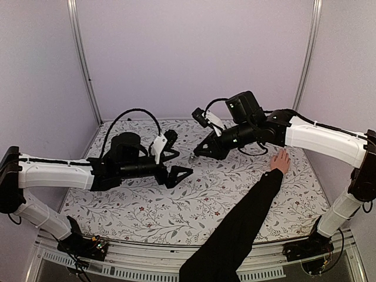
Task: Paint the nails
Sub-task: Pick up the nail polish bottle from the center of the board, then unscrew the nail polish bottle.
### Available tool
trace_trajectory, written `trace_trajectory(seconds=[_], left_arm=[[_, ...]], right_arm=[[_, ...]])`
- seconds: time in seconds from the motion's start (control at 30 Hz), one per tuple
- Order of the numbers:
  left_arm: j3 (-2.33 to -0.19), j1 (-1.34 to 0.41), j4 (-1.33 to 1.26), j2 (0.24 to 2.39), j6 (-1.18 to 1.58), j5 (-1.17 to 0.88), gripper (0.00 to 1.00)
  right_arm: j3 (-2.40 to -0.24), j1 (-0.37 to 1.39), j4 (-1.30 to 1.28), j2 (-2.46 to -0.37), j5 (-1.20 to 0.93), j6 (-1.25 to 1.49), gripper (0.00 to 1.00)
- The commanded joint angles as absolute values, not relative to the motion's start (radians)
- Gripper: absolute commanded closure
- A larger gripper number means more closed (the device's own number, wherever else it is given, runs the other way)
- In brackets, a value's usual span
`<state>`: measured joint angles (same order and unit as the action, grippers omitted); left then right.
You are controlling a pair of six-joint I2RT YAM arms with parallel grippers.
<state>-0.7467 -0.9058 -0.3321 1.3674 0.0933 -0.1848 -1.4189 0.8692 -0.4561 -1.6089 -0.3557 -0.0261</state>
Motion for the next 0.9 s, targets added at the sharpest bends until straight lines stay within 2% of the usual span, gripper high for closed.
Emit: trace_trajectory(seconds=[0.0,0.37,0.87], left_arm=[[-0.810,-0.979,-0.370,1.428,-0.008,-0.101,0.09],[-0.764,-1.018,-0.546,1.462,-0.053,-0.053,0.41],[-0.808,-1.064,-0.495,1.523,-0.115,0.086,0.60]], right_arm=[[-1.400,0.864,-0.455,-1.571,-0.416,-0.005,1.00],[-1.376,0.864,-0.447,-1.535,-0.439,0.041,1.00],[-1.432,0.864,-0.492,-1.565,-0.430,0.057,1.00]])
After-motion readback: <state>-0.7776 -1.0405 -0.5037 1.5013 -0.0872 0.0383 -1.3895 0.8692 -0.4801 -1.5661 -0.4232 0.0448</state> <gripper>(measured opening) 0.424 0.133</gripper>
